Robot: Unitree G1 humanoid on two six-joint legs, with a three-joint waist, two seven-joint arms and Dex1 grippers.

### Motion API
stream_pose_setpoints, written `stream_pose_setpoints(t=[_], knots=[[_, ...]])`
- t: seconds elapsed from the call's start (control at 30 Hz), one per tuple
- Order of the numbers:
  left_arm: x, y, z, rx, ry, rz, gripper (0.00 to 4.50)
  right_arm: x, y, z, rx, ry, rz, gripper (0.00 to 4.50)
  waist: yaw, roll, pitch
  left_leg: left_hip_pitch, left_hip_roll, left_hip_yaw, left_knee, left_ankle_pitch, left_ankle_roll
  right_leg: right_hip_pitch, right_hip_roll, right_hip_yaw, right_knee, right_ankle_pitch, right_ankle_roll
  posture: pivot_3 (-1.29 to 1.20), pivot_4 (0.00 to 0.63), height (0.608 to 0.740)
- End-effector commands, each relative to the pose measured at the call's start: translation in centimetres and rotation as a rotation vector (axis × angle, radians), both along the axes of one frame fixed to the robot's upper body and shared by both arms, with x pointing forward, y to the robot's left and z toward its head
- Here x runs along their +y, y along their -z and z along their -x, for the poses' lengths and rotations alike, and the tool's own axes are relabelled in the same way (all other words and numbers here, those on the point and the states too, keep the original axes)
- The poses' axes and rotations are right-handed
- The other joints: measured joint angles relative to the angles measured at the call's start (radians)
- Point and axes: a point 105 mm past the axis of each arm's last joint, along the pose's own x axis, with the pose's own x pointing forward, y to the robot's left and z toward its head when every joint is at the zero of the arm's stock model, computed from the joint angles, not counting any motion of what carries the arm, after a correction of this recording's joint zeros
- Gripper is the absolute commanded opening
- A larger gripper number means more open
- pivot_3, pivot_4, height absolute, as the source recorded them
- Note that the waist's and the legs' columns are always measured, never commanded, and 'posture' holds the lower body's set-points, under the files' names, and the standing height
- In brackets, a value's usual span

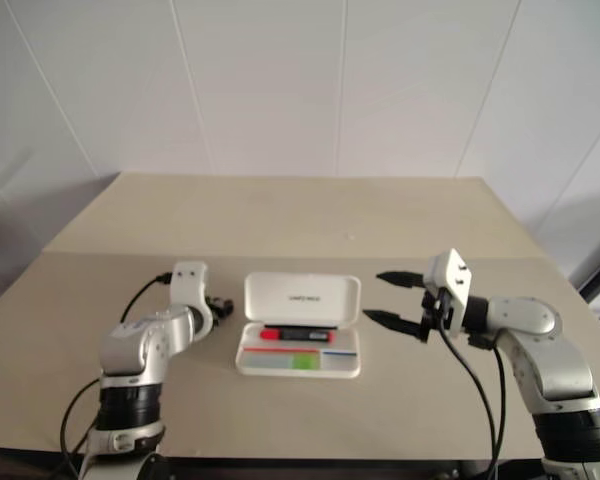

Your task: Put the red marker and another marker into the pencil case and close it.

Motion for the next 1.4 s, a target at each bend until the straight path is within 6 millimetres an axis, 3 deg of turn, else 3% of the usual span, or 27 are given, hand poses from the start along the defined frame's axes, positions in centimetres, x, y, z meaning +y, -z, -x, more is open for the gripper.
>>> stream_pose_setpoints(t=[0.03,0.17,0.2,0.33,0.47,0.9,0.97,1.13,1.4], knots=[[-0.1,0.3,0.1,0.023,-0.007,0.006,1.88,0.2,-0.9,0.4,-0.047,-0.02,0.001,4.5,0.0,0.0,0.0,0.0,0.0,0.0,0.0,0.0,0.0,0.0,0.0,0.0,0.0,0.0,0.0,0.0,0.15,0.74],[0.2,0.3,0.2,0.029,-0.018,0.005,0.53,0.2,-0.9,0.5,-0.046,-0.02,0.003,4.5,0.0,0.0,0.0,0.0,0.0,0.0,0.0,0.0,0.0,0.0,0.0,0.0,0.0,0.0,0.0,0.0,0.15,0.74],[0.2,0.4,0.3,0.03,-0.021,0.004,0.36,0.2,-1.0,0.4,-0.046,-0.02,0.004,4.5,0.0,0.0,0.0,0.0,0.0,0.0,0.0,0.0,0.0,0.0,0.0,0.0,0.0,0.0,0.0,0.0,0.15,0.74],[0.4,0.4,0.3,0.028,-0.029,0.0,0.36,0.2,-1.0,0.4,-0.046,-0.022,0.006,4.5,0.0,0.0,0.0,0.0,0.0,0.0,0.0,0.0,0.0,0.0,0.0,0.0,0.0,0.0,0.0,0.0,0.15,0.74],[0.7,-1.2,-0.3,-0.062,0.007,-0.029,0.36,0.2,-1.0,0.3,-0.046,-0.023,0.006,4.5,0.0,0.0,0.0,0.0,0.0,0.0,0.0,0.0,-0.001,0.0,0.0,0.0,0.0,0.0,0.0,0.0,0.15,0.74],[0.1,-10.3,-2.1,-0.397,0.489,-0.21,0.36,-0.4,-1.7,1.2,-0.055,-0.05,-0.031,4.5,0.0,0.0,0.0,-0.001,0.0,0.0,-0.002,0.001,-0.001,0.0,0.0,0.0,-0.002,0.0,0.0,0.0,0.15,0.74],[-0.7,-12.3,-1.7,-0.45,0.608,-0.231,0.36,-0.9,-1.6,1.6,-0.044,-0.06,-0.025,4.5,0.0,0.0,0.0,-0.001,0.0,0.0,-0.002,0.001,-0.001,0.0,0.0,-0.001,-0.002,0.0,0.0,0.0,0.15,0.74],[-3.8,-14.6,0.0,-0.51,0.897,-0.231,0.36,-1.7,-1.7,2.6,-0.027,-0.092,-0.026,4.5,-0.001,0.0,0.0,-0.002,0.0,0.0,-0.003,0.0,0.0,-0.001,0.0,-0.001,-0.004,0.0,0.0,0.0,0.15,0.74],[-10.3,-13.8,5.5,-0.448,1.44,-0.173,0.36,-2.0,-1.7,4.2,0.035,-0.127,-0.046,4.5,-0.003,0.0,0.0,-0.002,0.001,0.0,-0.002,0.0,0.0,-0.001,0.0,0.0,-0.002,0.0,0.0,0.0,0.15,0.74]])
